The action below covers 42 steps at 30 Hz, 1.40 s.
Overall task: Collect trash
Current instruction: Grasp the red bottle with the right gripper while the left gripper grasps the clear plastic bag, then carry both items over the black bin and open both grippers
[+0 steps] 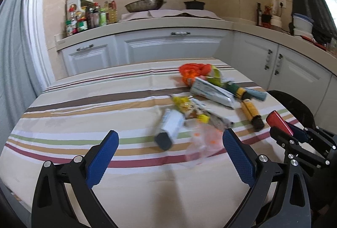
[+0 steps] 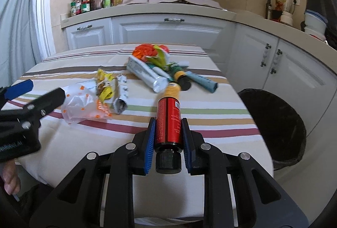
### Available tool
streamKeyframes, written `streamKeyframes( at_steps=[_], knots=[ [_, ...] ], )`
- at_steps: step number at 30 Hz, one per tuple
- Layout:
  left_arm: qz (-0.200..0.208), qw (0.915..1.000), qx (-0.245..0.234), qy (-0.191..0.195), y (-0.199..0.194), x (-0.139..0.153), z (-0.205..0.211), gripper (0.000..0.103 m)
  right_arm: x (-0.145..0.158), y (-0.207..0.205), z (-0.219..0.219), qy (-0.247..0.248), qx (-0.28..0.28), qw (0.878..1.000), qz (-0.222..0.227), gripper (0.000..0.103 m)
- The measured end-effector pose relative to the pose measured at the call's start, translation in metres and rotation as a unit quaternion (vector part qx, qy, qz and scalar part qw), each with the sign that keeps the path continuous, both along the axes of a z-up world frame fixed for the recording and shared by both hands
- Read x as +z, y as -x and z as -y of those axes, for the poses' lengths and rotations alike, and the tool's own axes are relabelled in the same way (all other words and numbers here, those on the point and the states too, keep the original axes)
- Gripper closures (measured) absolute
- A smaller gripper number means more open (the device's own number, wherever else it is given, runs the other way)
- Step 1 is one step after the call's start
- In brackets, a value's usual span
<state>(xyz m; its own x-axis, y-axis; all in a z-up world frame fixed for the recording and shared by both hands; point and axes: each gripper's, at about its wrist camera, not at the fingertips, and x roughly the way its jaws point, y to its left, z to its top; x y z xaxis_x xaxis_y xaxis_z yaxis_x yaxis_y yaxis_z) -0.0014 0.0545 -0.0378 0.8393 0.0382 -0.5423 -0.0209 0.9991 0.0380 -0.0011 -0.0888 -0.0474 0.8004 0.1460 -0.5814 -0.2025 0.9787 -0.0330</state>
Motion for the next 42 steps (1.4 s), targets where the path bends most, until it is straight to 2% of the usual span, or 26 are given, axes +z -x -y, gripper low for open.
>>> streamKeyframes(
  at_steps=[6, 7, 8, 9, 12, 15, 17, 23, 29, 42],
  knots=[
    [-0.012, 0.9997, -0.016, -0.013, -0.011, -0.01, 0.022, 0.009, 0.0, 0.001, 0.024, -0.01, -0.022, 1.0, 0.001, 0.08],
    [-0.013, 0.9997, -0.016, -0.014, -0.012, -0.012, 0.024, 0.013, 0.0, 0.0, 0.028, -0.013, -0.027, 1.0, 0.001, 0.08],
    [-0.014, 0.9996, -0.017, -0.016, -0.013, -0.013, 0.026, 0.025, -0.001, 0.0, 0.032, -0.015, -0.03, 0.999, 0.001, 0.08],
    [-0.016, 0.9995, -0.019, -0.018, -0.014, -0.014, 0.027, 0.03, -0.001, 0.0, 0.034, -0.016, -0.033, 0.999, 0.001, 0.08],
    [-0.026, 0.9993, -0.022, -0.018, -0.02, -0.02, 0.031, 0.035, -0.002, -0.001, 0.043, -0.022, -0.042, 0.999, -0.001, 0.08],
    [-0.025, 0.9992, -0.024, -0.02, -0.02, -0.023, 0.033, 0.05, -0.003, -0.002, 0.049, -0.024, -0.046, 0.999, -0.002, 0.08],
    [-0.029, 0.9989, -0.03, -0.021, -0.021, -0.025, 0.035, 0.069, -0.005, -0.002, 0.05, -0.025, -0.047, 0.999, -0.002, 0.08],
    [-0.025, 0.9984, -0.045, -0.023, -0.016, -0.023, 0.039, 0.091, -0.006, -0.001, 0.05, -0.026, -0.048, 0.999, -0.002, 0.08],
    [-0.008, 0.9981, -0.053, -0.031, -0.008, -0.012, 0.043, 0.097, -0.002, 0.001, 0.052, -0.024, -0.049, 0.998, 0.006, 0.08],
    [0.023, 0.9975, -0.066, -0.012, -0.002, 0.016, 0.049, 0.097, 0.015, 0.005, 0.063, -0.026, -0.066, 0.997, 0.029, 0.08]
  ],
)
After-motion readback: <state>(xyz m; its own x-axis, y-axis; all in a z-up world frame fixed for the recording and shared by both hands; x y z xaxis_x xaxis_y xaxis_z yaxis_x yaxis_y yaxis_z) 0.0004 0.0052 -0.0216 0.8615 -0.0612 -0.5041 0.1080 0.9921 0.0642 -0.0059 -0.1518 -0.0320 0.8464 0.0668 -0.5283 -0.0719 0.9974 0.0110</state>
